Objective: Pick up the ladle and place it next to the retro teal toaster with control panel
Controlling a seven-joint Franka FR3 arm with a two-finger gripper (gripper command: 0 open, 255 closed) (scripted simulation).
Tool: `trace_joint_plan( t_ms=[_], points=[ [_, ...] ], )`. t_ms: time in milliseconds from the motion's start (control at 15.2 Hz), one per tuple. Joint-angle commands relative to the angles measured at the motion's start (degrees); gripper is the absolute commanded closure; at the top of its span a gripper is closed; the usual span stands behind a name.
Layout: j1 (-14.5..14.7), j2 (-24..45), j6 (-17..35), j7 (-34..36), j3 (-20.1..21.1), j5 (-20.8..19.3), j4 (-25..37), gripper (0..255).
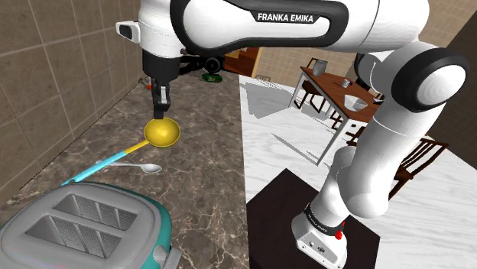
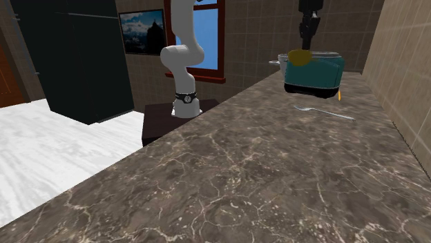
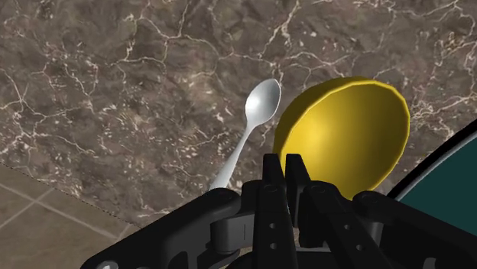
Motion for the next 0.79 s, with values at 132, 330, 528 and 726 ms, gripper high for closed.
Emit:
trace_joint_plan(
  t_ms=[132, 330, 528, 726],
  points=[
    [-0.04, -0.14, 3.22, 0.25, -0.03, -0.05, -3.33, 255],
    [-0.06, 0.0, 5.49, 0.46, -0.05, -0.16, -5.48, 255],
    [-0.07, 0.25, 7.73, 0.68, -0.07, -0.31, -7.49, 255],
    [-0.07, 0.61, 9.95, 0.94, -0.09, -0.51, -9.37, 255]
  ],
)
